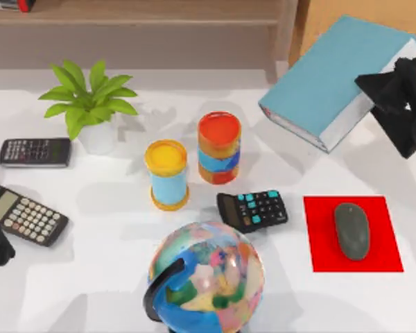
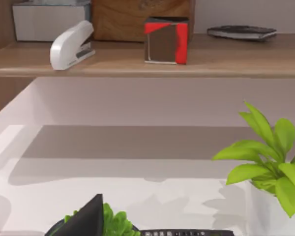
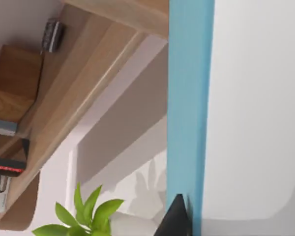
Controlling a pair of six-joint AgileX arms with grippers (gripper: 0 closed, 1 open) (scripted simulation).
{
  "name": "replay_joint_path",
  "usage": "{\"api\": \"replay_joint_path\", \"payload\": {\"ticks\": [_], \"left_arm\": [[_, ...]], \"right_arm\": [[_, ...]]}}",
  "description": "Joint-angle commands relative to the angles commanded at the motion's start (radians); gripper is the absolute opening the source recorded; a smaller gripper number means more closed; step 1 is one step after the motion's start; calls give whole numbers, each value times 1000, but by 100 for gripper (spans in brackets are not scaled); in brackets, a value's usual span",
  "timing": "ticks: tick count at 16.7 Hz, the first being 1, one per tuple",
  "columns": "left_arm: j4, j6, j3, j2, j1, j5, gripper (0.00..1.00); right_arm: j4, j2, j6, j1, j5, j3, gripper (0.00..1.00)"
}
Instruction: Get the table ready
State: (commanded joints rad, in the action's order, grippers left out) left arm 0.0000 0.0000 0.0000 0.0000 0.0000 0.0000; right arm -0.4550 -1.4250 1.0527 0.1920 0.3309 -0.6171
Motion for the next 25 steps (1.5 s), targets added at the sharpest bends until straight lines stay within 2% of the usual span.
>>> {"api": "replay_joint_path", "payload": {"ticks": [6, 11, 16, 25], "left_arm": [[0, 0, 0, 0, 0, 0, 100], [0, 0, 0, 0, 0, 0, 100], [0, 0, 0, 0, 0, 0, 100], [0, 0, 0, 0, 0, 0, 100]], "right_arm": [[-97, -116, 229, -407, 94, -17, 0], [-188, -296, 349, -641, 123, -153, 0], [-240, -446, 397, -712, 133, -272, 0], [-240, -473, 405, -697, 126, -311, 0]]}}
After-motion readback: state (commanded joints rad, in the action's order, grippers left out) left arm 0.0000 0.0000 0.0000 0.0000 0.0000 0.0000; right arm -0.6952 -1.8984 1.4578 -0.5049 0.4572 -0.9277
